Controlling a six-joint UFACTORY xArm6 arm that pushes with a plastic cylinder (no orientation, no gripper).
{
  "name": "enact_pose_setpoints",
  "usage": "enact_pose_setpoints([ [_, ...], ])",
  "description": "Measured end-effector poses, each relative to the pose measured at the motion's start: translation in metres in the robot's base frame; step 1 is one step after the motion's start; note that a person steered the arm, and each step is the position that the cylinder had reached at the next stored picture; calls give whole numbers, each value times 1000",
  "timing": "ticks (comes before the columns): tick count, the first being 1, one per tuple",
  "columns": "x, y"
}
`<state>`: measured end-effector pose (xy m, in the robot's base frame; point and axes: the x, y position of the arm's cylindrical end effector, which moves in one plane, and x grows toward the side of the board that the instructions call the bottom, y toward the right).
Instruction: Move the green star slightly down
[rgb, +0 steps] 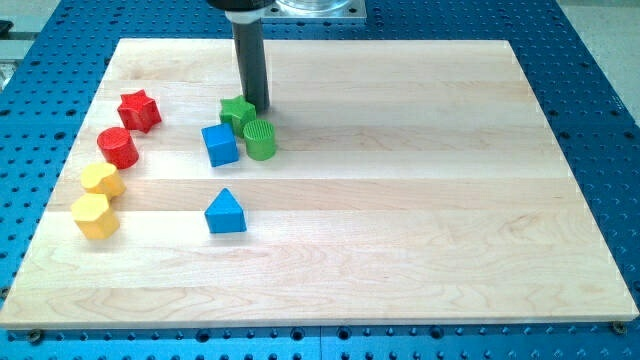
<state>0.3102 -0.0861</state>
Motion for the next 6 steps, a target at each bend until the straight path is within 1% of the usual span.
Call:
enact_pose_setpoints([
  [1,-6,-13],
  [2,10,-9],
  [4,22,1],
  [5,25,-5],
  [6,22,40],
])
